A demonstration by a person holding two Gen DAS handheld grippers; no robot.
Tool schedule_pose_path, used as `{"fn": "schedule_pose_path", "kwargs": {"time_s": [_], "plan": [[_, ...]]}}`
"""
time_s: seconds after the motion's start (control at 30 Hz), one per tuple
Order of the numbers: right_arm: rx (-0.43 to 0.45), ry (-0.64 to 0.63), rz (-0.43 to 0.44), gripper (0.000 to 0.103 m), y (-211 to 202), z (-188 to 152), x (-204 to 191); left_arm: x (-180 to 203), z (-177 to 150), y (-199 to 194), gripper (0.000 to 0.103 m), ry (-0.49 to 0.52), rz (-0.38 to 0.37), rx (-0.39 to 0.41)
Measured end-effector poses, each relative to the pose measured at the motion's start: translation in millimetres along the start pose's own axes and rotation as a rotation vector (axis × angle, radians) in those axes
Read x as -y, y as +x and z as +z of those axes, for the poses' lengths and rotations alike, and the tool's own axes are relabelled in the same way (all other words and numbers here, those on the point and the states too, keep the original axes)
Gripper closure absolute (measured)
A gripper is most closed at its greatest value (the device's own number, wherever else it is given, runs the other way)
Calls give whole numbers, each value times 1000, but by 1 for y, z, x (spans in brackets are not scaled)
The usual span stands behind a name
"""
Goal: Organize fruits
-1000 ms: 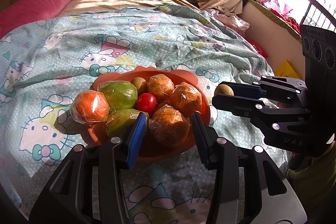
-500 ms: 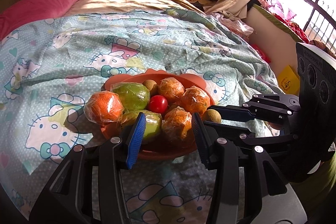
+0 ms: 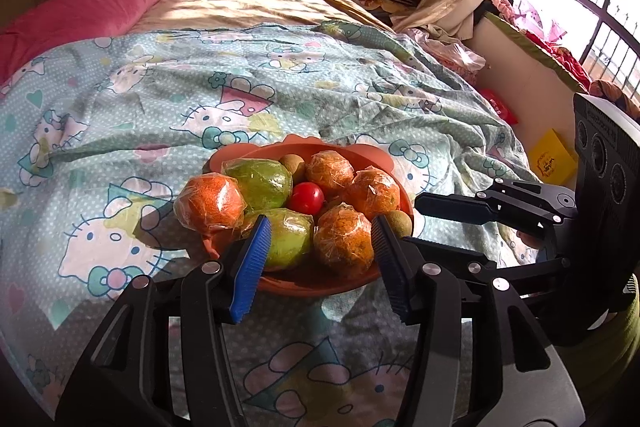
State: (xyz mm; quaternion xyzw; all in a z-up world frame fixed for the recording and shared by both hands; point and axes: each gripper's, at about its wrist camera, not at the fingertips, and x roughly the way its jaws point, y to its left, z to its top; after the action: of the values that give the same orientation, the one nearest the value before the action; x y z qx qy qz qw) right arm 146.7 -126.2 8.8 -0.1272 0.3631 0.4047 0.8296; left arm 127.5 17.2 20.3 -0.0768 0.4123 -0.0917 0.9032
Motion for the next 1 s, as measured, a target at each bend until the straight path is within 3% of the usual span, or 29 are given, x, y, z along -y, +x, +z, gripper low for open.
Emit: {"fn": "schedule_pose_path", "kwargs": {"time_s": [0.1,0.2,0.23,0.37,0.43,0.6,1.0], "plan": [[17,2,-40,53,-8,-1,0,0,-1,-6,56,-1,7,7],[43,1,-88,36,-20,-5,-4,-2,-3,-15,47,-16,20,19],[50,1,-108,26,-24,-7,-6,-3,-5,-19,44,-22,24,24],[75,-2,-186,11,-37,-14,-14,-7,-15,-34,30,-45,55,44],[91,-6,-232,9,-43,-18,-17,-8,-22,-40,21,-50,73,50],[106,51,-267,5,-54,-32,-19,-7,-46,-52,10,-79,104,59],[63,151,-264,5,-67,-69,-42,3,-87,-61,10,-121,138,45]]}}
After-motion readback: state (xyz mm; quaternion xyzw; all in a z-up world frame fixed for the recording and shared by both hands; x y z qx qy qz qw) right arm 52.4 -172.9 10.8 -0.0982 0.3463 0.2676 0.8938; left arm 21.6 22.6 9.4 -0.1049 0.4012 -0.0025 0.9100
